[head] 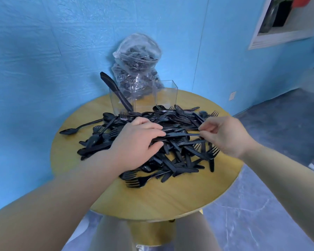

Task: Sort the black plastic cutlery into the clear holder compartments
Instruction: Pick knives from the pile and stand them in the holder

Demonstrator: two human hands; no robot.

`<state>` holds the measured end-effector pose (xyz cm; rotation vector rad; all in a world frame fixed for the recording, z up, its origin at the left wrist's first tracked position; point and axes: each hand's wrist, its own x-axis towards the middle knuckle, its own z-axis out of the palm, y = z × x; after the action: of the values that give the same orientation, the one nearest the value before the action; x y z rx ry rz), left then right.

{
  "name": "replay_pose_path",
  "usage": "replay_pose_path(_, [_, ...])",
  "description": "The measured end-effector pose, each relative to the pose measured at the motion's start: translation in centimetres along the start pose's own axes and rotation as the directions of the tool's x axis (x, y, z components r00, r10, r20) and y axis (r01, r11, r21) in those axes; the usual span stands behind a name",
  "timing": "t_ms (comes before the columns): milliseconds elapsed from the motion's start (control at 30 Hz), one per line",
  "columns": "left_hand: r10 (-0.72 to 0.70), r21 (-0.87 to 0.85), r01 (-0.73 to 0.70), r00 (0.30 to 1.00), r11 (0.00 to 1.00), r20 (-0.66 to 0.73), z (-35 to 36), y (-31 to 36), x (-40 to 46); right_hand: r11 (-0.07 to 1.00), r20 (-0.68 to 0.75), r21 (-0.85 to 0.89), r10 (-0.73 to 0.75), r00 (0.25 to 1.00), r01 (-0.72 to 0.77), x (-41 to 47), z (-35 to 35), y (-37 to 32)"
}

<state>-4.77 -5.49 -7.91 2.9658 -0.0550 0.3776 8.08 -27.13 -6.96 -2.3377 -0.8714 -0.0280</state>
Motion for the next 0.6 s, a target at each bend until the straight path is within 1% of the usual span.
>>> replay_pose_path(133, [-0.003, 0.069, -0.003, 0.996, 0.998, 0.093, 1.0, 2.0, 0.4, 0.999, 0.007, 0.003, 0.048, 0.999, -0.048, -1.9, -0.4, 1.6])
replay_pose_path(233, [-0.007, 0.114, -0.007, 0.992, 0.993, 0.123, 1.7, 2.8, 0.4, 0.998, 0.053, 0.039, 0.053, 0.997, -0.055, -3.1, 0.0, 2.0])
replay_pose_path(300, [-0.01, 0.142, -0.01, 0.99, 0.99, 0.138, 2.0, 3.0, 0.4, 0.998, 0.102, 0.056, 0.029, 0.994, -0.035, -3.8, 0.5, 1.9])
replay_pose_path(367, [-0.025, 0.165, 0.0, 0.989, 0.986, 0.149, 2.2, 3.0, 0.2, 1.0, 0.159, 0.003, -0.005, 0.987, 0.004, -4.0, 1.1, 1.6])
replay_pose_path(433, [-0.046, 0.171, 0.02, 0.988, 0.985, 0.146, 2.1, 2.9, -0.1, 0.996, 0.174, -0.08, -0.031, 0.984, 0.045, -3.9, 1.7, 1.5])
replay_pose_path(500, [-0.062, 0.152, 0.043, 0.99, 0.987, 0.126, 2.0, 2.6, -0.4, 0.992, 0.134, -0.117, -0.033, 0.99, 0.049, -3.6, 2.0, 1.7])
replay_pose_path(600, [-0.08, 0.133, 0.068, 0.993, 0.989, 0.089, 1.9, 2.5, -0.8, 0.991, 0.006, -0.132, 0.013, 1.0, -0.012, -3.3, 2.0, 2.3])
